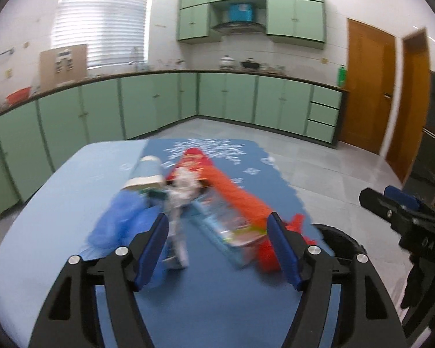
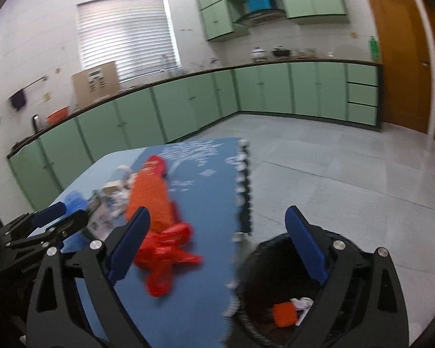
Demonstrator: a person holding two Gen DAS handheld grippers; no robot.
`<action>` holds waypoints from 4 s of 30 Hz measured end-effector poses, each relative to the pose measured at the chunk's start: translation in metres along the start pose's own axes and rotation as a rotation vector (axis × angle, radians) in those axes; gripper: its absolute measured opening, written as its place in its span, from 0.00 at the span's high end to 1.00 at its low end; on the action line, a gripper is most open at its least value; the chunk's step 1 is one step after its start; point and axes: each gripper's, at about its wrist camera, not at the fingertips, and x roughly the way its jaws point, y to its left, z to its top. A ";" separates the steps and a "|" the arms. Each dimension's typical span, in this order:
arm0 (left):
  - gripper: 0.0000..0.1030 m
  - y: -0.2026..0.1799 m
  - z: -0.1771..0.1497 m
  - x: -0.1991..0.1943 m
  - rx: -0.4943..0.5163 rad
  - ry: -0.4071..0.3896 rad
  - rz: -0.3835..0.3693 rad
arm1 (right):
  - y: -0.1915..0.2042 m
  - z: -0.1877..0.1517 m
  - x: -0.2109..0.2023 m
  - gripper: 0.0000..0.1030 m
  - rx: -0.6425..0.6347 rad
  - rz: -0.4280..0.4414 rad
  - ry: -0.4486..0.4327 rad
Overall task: Collect trash
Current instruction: 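Grasp the red plastic bag with the right tool while the left tool grasps the blue bag, then carry both bags over the black bin and open both tools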
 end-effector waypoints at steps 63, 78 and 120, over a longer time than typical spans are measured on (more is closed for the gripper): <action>0.66 0.052 -0.030 0.031 -0.093 0.071 0.042 | 0.064 -0.004 0.021 0.56 -0.122 0.106 0.106; 0.99 0.065 -0.007 -0.013 -0.133 -0.049 0.043 | 0.064 0.007 0.011 0.56 -0.117 0.110 0.065; 0.99 -0.181 0.024 0.025 0.154 -0.003 -0.527 | -0.143 0.007 -0.081 0.55 0.094 -0.257 -0.018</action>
